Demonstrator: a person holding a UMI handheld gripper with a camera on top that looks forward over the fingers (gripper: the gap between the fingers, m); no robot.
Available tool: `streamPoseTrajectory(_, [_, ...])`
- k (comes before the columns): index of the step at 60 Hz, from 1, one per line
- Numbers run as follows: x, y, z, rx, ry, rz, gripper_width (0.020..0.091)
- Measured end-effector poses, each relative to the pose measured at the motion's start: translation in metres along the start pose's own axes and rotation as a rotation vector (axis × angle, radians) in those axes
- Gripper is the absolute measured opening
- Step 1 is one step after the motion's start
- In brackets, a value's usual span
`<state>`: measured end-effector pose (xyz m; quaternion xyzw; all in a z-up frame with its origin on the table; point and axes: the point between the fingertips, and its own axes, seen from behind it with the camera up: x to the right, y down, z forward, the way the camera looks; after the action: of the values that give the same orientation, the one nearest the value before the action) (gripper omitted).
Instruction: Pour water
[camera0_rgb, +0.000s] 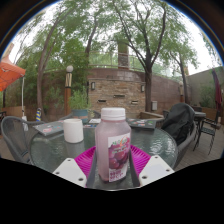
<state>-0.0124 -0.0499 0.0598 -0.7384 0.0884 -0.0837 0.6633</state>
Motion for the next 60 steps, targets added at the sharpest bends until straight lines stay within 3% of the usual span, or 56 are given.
streamPoseTrajectory(9, [0.001,0.001,0.003,-0.005,0.005,-0.022,0.0465])
streamPoseTrajectory(10, [0.003,0.001,0.004,-0.010,0.008,-0.034,0.0429])
streamPoseTrajectory(16, [0.019,-0.017,0.017,-0.017,0.059,-0.212,0.0427])
streamPoseTrajectory(24, [0.032,-0.089,0.063,0.012,0.133,-0.572,0.0426])
streamPoseTrajectory(33, [-0.014,-0.143,0.123,0.033,0.157,-1.277,0.0425])
streamPoseTrajectory(45, [-0.074,-0.144,0.186,0.084,0.189,-2.056,0.0426])
streamPoseTrajectory(46, [-0.081,-0.149,0.194,0.075,0.137,-2.122,0.0427])
streamPoseTrajectory(50, [-0.091,-0.147,0.196,0.114,0.136,-2.318,0.0424])
streamPoseTrajectory(51, [-0.098,-0.139,0.196,0.141,0.202,-2.341,0.0423])
streamPoseTrajectory(54, [-0.105,-0.141,0.194,0.181,0.220,-2.426,0.0425])
streamPoseTrajectory(55, [-0.109,-0.151,0.204,0.176,0.157,-2.459,0.0425])
streamPoseTrajectory(60, [-0.109,-0.152,0.202,0.169,0.162,-2.470,0.0426])
